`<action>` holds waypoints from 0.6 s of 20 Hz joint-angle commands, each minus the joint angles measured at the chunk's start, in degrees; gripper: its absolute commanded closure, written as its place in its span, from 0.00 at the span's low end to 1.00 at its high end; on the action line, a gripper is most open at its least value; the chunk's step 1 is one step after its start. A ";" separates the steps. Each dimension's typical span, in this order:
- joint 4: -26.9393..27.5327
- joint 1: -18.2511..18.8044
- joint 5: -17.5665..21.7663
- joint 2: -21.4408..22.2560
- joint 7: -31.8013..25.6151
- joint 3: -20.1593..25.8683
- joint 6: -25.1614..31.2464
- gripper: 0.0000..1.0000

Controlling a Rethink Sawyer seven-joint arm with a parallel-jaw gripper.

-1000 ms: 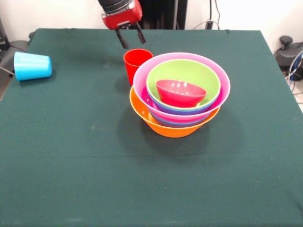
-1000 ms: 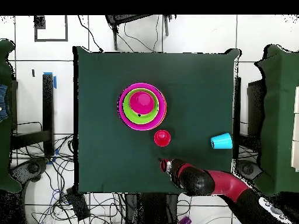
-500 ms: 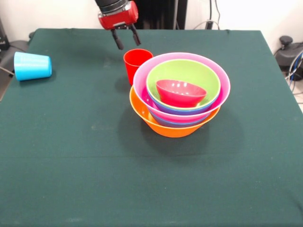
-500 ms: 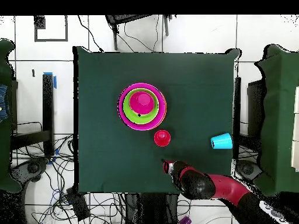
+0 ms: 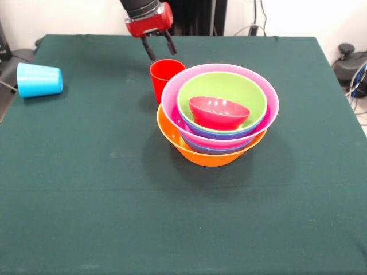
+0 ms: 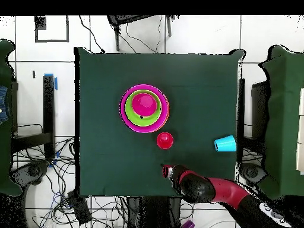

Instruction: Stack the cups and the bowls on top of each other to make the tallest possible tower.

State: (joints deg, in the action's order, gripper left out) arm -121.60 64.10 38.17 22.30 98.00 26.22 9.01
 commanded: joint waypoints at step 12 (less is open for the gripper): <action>8.06 -1.70 -1.44 -6.35 -0.62 6.29 5.23 0.00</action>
State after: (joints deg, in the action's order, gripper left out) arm -121.48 64.11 38.06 18.56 98.00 28.11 9.01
